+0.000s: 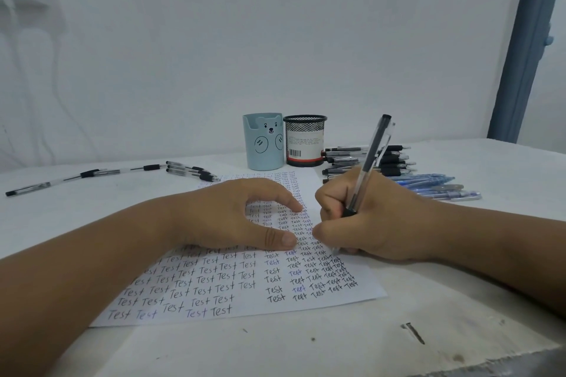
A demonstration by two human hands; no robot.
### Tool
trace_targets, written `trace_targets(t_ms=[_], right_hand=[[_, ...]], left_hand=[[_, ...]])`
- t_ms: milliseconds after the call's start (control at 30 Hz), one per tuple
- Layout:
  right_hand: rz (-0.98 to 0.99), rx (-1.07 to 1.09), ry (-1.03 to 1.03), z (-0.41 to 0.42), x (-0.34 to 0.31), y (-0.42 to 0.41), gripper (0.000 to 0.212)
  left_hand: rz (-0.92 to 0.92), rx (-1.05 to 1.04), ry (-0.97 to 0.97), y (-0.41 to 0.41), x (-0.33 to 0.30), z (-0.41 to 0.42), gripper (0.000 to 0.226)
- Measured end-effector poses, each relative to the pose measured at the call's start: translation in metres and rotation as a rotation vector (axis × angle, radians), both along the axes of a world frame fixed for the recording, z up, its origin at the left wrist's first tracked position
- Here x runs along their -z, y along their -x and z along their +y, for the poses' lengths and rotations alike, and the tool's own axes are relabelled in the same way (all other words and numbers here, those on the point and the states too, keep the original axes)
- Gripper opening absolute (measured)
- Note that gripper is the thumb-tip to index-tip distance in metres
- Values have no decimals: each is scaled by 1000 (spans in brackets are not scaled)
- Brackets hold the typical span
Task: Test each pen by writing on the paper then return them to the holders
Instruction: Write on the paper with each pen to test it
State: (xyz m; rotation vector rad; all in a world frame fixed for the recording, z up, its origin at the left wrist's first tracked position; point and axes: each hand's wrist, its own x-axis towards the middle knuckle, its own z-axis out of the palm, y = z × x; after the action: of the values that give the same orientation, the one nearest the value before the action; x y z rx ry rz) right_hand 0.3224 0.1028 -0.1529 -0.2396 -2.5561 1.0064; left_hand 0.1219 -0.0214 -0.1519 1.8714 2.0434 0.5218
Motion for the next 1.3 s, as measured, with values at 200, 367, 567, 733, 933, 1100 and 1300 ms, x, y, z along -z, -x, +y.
trace_targets(t_ms=[200,367,567,733,933,1100,1300], right_hand=[[9,-8,-33,1,1,1,42],[27,-4,-70,3,3,1,34],[36,-18,-93,4,4,1,34],[76,-15,-127,7,6,3,30],[70,-24,-129,8,6,2,30],[82,-18,-124,9,8,4,30],[91,-37,-102,8,7,4,31]], left_hand=[[-7,-3,2,0,0,0,60],[3,9,-3,2,1,1,63],[-7,12,-3,3,2,2,72],[2,9,-1,2,2,1,69],[5,2,9,1,1,1,65],[3,-2,14,1,1,1,67],[-4,-6,6,0,0,1,60]])
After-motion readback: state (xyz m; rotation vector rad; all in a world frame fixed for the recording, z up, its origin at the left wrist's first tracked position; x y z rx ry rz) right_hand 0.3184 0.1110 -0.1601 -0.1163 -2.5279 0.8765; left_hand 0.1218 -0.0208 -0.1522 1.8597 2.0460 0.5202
